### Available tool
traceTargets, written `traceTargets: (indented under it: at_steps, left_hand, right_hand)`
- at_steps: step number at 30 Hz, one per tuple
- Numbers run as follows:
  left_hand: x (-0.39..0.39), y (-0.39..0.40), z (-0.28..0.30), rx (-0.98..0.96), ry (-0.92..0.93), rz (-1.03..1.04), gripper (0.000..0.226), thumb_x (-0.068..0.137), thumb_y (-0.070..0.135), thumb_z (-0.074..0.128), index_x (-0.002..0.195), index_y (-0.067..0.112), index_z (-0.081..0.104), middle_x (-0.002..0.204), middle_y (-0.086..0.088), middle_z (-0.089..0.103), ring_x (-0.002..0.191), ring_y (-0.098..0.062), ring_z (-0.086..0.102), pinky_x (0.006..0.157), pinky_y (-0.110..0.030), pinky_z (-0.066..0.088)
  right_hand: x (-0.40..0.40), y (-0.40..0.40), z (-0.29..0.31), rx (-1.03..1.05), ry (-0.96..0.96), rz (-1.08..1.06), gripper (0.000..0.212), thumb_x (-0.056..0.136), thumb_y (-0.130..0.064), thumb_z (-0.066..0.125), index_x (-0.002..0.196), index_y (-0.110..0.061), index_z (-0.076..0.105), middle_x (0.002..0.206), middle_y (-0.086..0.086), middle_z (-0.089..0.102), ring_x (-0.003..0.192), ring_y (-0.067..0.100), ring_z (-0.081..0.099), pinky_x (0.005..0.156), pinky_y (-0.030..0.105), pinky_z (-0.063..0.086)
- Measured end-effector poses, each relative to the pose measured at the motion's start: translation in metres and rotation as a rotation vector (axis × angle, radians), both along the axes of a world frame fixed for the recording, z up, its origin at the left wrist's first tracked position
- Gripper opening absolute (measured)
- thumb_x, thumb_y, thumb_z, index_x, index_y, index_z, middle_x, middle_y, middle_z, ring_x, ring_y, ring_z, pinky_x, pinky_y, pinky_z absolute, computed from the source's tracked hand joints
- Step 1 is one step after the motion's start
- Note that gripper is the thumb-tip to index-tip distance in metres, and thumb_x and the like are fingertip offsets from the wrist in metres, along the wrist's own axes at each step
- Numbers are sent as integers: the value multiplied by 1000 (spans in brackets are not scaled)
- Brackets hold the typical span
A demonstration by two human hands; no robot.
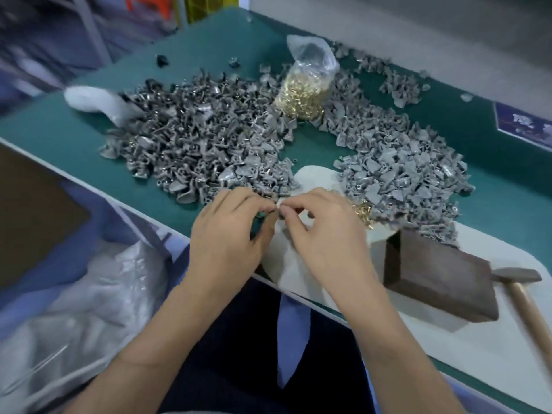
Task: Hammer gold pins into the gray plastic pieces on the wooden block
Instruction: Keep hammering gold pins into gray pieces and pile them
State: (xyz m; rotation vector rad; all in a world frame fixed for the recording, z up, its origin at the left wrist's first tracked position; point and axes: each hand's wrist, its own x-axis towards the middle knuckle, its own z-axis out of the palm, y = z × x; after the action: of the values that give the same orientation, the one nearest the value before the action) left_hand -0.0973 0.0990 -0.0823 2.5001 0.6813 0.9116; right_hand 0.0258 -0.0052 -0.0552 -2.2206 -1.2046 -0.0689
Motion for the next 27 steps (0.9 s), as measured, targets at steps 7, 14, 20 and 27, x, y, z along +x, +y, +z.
traceTargets:
  at_steps: [7,14,20,27]
  left_hand:
    - [-2,36,2,17,1,150,10,92,23,73,99,17,76,99,-1,71,95,-31,61,81,-45,49]
    - [2,43,4,-26,6,194,13,86,27,79,98,20,78,99,2,71,97,-29,60,83,-45,48]
    - [9,27,16,24,-43,135,14,93,34,71,100,23,75,100,6,68,98,-23,56,85,-38,45]
    - [48,-16,19,-170,60,-146,4,93,29,70,95,27,73,96,11,65,102,-18,51,90,-37,39]
  right_hand:
    - [-4,51,2,-11,-24,35,13,97,-30,64,97,-29,77,93,-8,67,93,18,58,75,36,48]
    - [1,62,-1,-64,-74,18,16,99,-31,63,104,-28,77,96,-8,66,94,16,56,70,29,33]
    - [10,31,11,-26,-120,-27,16,97,-26,64,104,-24,79,98,-4,70,95,21,59,81,40,48]
    - [62,-61,31,-21,-136,-261,16,97,-27,64,105,-25,78,100,-7,73,96,18,62,83,37,50]
